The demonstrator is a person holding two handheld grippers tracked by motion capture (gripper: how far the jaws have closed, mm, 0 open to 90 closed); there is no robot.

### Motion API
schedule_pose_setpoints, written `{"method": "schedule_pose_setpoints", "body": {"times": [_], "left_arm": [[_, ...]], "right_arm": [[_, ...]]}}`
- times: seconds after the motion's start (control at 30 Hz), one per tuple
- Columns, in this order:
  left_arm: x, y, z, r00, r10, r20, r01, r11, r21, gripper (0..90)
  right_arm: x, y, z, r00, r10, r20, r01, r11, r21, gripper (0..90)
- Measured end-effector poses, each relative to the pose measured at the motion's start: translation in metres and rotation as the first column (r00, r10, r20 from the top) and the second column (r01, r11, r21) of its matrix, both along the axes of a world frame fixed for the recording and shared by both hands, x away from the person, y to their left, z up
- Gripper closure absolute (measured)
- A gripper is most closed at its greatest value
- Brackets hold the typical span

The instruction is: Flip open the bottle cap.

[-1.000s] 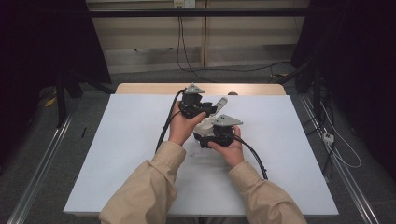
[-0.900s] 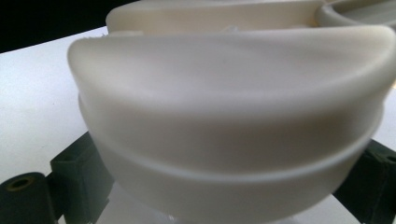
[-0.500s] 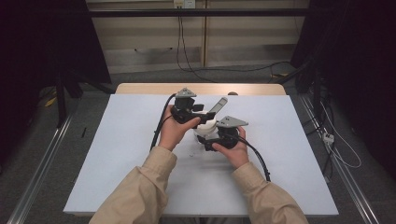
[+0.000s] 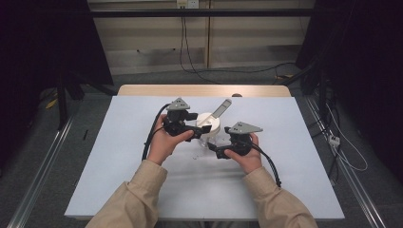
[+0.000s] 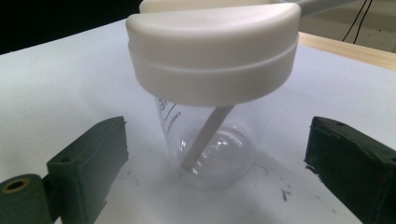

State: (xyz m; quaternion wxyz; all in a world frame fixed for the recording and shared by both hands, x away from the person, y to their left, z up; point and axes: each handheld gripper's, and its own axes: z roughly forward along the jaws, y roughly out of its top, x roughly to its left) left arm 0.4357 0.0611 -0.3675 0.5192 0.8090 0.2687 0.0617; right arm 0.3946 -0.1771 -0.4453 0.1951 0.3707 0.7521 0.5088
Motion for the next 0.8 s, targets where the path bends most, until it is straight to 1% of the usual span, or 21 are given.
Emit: {"method": "schedule_pose_setpoints", "body": {"times": [0.07, 0.1, 0.2, 0.23, 0.33, 0.4, 0.5, 0.57, 0.67, 0.77, 0.8], "left_arm": [[-0.004, 0.006, -0.003, 1.0000, 0.006, -0.003, -0.006, 1.0000, 0.006, 21.2], [-0.005, 0.009, -0.006, 1.0000, 0.006, 0.004, -0.006, 1.0000, 0.008, 20.5], [-0.011, 0.017, -0.011, 0.9999, 0.010, 0.004, -0.010, 0.9999, 0.013, 19.1], [-0.013, 0.020, -0.014, 0.9999, 0.014, -0.005, -0.014, 0.9999, 0.010, 19.0], [-0.017, 0.029, -0.019, 0.9999, 0.014, 0.000, -0.014, 0.9996, 0.025, 17.9], [-0.021, 0.034, -0.023, 0.9999, 0.012, 0.001, -0.012, 0.9994, 0.032, 16.7], [-0.026, 0.041, -0.028, 0.9998, 0.016, -0.011, -0.016, 0.9991, 0.040, 16.1], [-0.028, 0.045, -0.032, 0.9997, 0.020, -0.011, -0.020, 0.9987, 0.046, 15.9], [-0.029, 0.050, -0.034, 0.9995, 0.026, -0.016, -0.026, 0.9986, 0.046, 15.8], [-0.032, 0.058, -0.035, 0.9992, 0.037, -0.014, -0.036, 0.9980, 0.051, 15.6], [-0.033, 0.060, -0.036, 0.9991, 0.039, -0.013, -0.039, 0.9982, 0.046, 15.6]], "right_arm": [[-0.003, -0.003, 0.000, 1.0000, 0.000, -0.004, 0.000, 1.000, 0.004, 5.6], [-0.005, -0.004, 0.001, 1.0000, 0.002, -0.006, -0.002, 1.000, 0.005, 5.6], [-0.011, -0.008, 0.001, 1.0000, 0.007, -0.007, -0.007, 1.000, 0.000, 5.8], [-0.012, -0.009, 0.001, 0.9999, 0.009, -0.005, -0.009, 1.000, 0.000, 5.9], [-0.018, -0.012, 0.001, 0.9998, 0.014, -0.012, -0.014, 1.000, -0.005, 6.1], [-0.022, -0.014, 0.001, 0.9999, 0.011, -0.009, -0.011, 1.000, -0.019, 6.3], [-0.026, -0.018, 0.002, 0.9999, 0.011, -0.013, -0.011, 1.000, -0.020, 6.2], [-0.029, -0.020, 0.002, 0.9999, 0.011, -0.013, -0.011, 1.000, -0.018, 6.4], [-0.033, -0.023, 0.002, 0.9998, 0.013, -0.012, -0.013, 1.000, -0.021, 6.5], [-0.037, -0.027, 0.002, 0.9998, 0.011, -0.017, -0.012, 1.000, -0.019, 6.5], [-0.038, -0.028, 0.002, 0.9998, 0.010, -0.017, -0.010, 1.000, -0.019, 6.5]]}}
